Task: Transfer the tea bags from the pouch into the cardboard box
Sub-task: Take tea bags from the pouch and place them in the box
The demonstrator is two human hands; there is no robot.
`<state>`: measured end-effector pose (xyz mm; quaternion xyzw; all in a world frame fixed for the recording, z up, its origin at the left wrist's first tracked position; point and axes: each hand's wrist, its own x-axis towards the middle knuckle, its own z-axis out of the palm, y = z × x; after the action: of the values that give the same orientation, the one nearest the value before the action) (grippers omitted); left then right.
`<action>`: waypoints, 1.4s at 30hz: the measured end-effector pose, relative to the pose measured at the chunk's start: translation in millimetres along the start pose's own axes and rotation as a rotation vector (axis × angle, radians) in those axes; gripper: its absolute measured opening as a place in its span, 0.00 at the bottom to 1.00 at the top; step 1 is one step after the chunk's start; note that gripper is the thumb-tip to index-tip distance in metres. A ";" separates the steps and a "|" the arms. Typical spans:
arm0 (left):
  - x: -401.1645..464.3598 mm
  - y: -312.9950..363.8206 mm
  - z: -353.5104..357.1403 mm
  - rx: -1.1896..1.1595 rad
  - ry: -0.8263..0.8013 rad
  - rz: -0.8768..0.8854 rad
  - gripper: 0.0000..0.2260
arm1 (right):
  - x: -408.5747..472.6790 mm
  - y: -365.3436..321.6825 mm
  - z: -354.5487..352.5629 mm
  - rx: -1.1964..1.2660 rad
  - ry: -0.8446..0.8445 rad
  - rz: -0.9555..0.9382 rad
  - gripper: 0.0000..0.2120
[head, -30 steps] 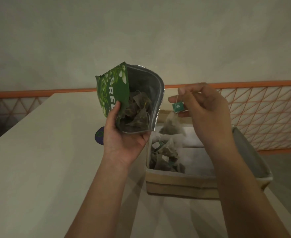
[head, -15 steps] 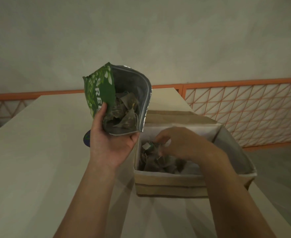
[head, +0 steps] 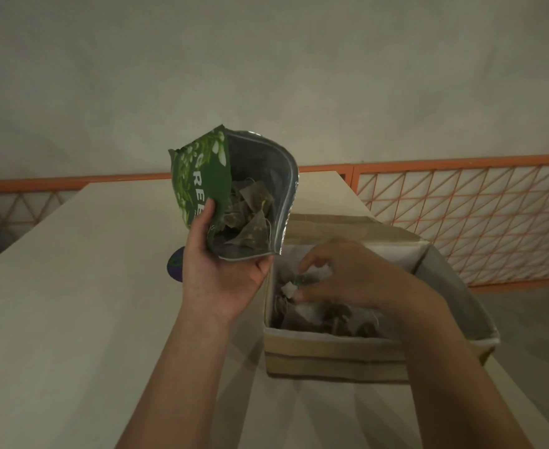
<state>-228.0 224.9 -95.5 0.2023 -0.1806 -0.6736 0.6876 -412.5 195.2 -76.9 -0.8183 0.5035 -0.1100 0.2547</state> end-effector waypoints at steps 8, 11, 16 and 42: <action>-1.6 2.1 1.8 -0.003 -0.015 -0.003 0.26 | 2.0 -9.3 6.1 -0.245 0.095 0.010 0.05; -1.5 2.6 2.8 0.006 -0.019 -0.007 0.27 | 0.7 -20.7 -4.4 0.150 0.452 -0.145 0.08; -1.1 3.3 3.2 0.033 0.008 0.009 0.28 | 7.0 -45.9 13.6 0.225 0.505 -0.273 0.17; 1.3 3.0 -3.4 0.023 -0.016 -0.006 0.27 | -9.6 -21.0 -25.2 0.597 0.728 -0.058 0.04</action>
<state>-223.6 223.8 -96.9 0.2052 -0.1932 -0.6753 0.6816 -412.0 203.6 -43.8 -0.6311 0.4831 -0.5371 0.2825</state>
